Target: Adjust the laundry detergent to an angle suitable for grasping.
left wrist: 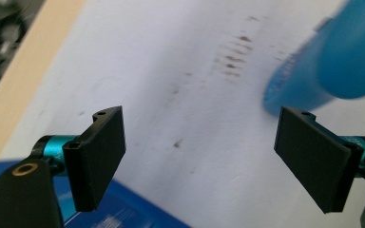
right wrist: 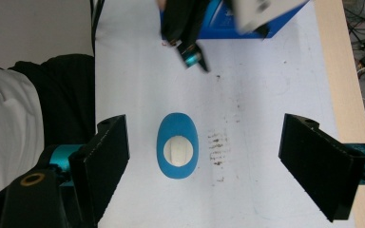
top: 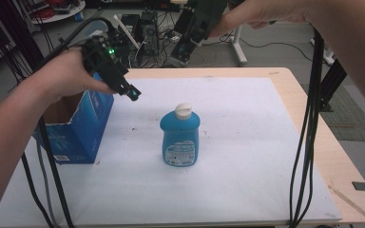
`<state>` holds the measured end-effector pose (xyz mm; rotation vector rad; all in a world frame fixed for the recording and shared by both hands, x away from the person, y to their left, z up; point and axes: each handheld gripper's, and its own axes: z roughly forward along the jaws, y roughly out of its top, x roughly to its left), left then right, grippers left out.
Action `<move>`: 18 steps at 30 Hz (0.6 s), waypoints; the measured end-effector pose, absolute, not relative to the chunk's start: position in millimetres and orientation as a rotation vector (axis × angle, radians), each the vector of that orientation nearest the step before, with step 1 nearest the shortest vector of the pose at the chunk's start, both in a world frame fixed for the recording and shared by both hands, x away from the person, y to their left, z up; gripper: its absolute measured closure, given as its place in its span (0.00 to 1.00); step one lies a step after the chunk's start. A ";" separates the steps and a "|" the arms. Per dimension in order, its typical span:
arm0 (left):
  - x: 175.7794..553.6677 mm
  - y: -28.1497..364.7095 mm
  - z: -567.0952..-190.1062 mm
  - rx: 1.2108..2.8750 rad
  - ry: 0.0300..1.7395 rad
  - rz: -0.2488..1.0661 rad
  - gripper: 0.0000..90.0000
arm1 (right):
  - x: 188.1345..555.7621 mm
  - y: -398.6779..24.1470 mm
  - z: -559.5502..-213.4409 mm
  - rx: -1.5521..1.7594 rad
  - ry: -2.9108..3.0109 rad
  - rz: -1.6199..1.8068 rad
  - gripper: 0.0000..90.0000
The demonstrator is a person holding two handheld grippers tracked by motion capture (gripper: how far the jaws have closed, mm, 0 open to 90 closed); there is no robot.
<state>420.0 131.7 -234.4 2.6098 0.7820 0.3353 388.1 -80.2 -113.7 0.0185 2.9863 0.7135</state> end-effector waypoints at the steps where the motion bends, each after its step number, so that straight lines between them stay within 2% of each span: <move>1: 423.4 132.2 -231.5 2.630 0.800 0.354 0.17 | 388.7 -79.9 -114.5 0.019 2.988 0.704 0.19; 6: 436.3 133.8 -219.1 2.643 0.881 0.384 0.16 | 390.9 -78.8 -118.1 0.024 2.998 0.679 0.19; 18: 438.9 130.7 -208.6 2.653 0.850 0.395 0.17 | 390.5 -82.1 -121.3 0.036 2.988 0.670 0.19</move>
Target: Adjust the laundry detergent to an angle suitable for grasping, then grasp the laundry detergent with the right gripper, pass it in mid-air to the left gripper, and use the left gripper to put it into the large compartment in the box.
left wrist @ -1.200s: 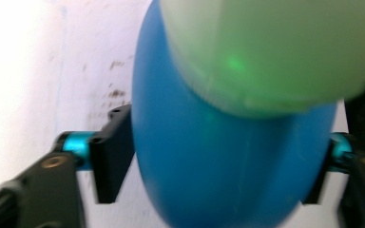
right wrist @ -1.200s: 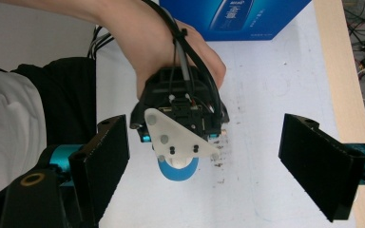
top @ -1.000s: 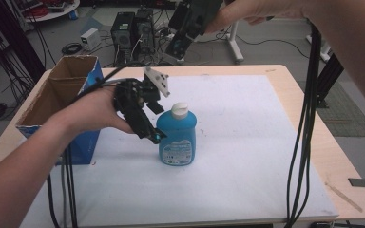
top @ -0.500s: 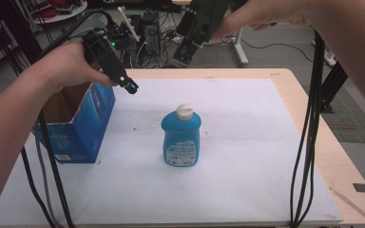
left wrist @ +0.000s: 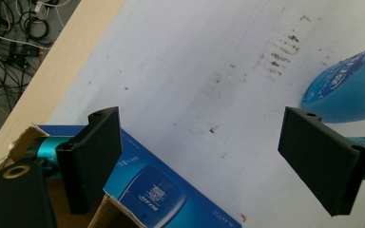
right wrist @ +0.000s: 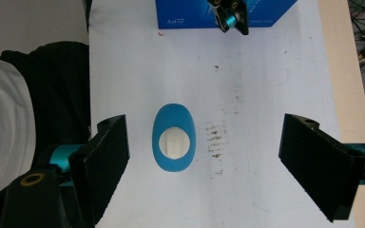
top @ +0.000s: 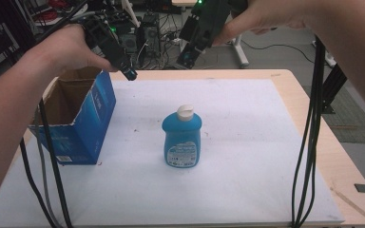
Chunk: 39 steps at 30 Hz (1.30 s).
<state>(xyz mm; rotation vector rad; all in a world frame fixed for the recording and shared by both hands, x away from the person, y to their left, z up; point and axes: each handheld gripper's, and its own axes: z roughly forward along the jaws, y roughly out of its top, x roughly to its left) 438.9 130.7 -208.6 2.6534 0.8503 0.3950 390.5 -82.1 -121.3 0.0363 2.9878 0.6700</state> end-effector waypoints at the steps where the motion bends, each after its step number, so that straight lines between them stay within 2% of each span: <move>1: 438.4 129.9 -208.6 2.655 0.844 0.396 0.17 | 390.6 -82.6 -122.0 0.035 2.990 0.672 0.19; 22: 441.3 126.2 -211.0 2.676 0.774 0.349 0.17 | 397.3 -107.3 -134.3 0.034 2.969 0.764 0.19; 39: 437.1 128.6 -212.3 2.679 0.736 0.348 0.17 | 398.7 -162.6 -193.0 0.106 2.946 0.986 0.18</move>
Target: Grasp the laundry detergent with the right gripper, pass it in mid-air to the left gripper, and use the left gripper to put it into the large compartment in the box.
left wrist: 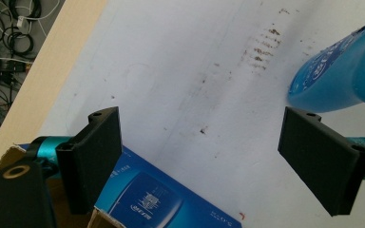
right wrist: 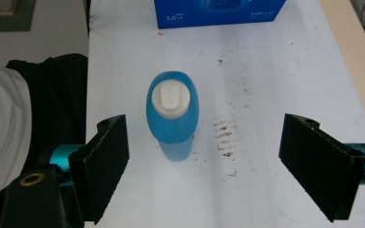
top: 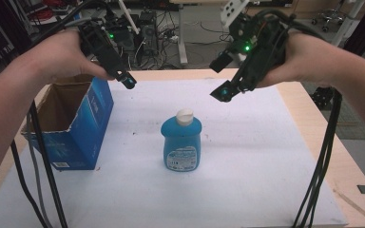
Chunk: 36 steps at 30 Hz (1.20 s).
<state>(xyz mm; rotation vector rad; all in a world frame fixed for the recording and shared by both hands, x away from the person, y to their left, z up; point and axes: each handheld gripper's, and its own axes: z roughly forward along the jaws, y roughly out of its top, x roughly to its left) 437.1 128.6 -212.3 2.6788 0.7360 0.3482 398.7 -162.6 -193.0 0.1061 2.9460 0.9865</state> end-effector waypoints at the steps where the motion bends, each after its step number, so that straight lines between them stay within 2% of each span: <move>1: 436.3 128.8 -213.4 2.675 0.736 0.354 0.17 | 398.7 -168.4 -201.5 0.117 2.946 1.006 0.19; 17: 433.1 130.8 -216.4 2.677 0.723 0.344 0.17 | 397.9 -190.2 -273.2 0.240 2.978 1.174 0.18; 21: 432.5 130.7 -218.4 2.684 0.722 0.341 0.17 | 395.7 -184.4 -294.7 0.238 2.999 1.182 0.18; 36: 432.2 124.3 -220.0 2.686 0.694 0.333 0.17 | 394.7 -145.9 -332.3 0.155 3.048 1.113 0.19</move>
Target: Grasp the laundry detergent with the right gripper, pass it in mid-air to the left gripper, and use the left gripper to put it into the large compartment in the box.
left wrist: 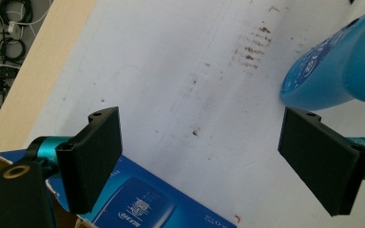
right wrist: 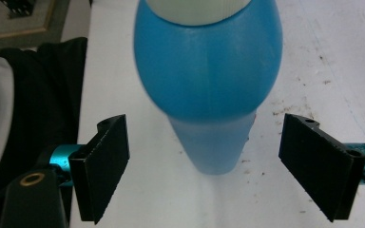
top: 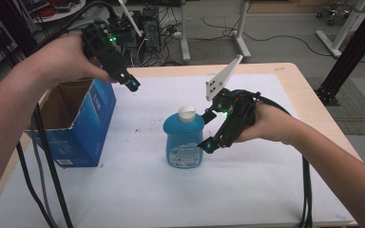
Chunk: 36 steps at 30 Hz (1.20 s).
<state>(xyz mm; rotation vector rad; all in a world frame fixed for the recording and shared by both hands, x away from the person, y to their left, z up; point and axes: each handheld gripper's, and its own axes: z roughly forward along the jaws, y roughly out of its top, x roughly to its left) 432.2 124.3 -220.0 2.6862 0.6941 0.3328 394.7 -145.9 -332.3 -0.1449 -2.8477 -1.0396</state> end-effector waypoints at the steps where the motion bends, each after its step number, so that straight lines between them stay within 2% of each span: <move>1: 432.0 123.8 -220.1 2.683 0.695 0.333 0.17 | 395.3 -143.4 -333.8 -0.138 -2.845 -1.040 0.19; 22: 429.6 119.8 -219.7 2.682 0.651 0.347 0.17 | 394.8 -122.8 -346.0 -0.087 -2.873 -1.026 0.19; 27: 429.9 118.4 -219.9 2.679 0.649 0.348 0.17 | 393.9 -123.2 -345.7 -0.069 -2.881 -1.038 0.23; 28: 429.9 118.2 -219.5 2.685 0.639 0.347 0.17 | 393.8 -123.7 -345.3 -0.065 -2.877 -1.041 0.29; 36: 429.7 117.7 -220.0 2.686 0.637 0.341 0.17 | 395.0 -125.4 -344.9 -0.065 -2.883 -1.052 0.30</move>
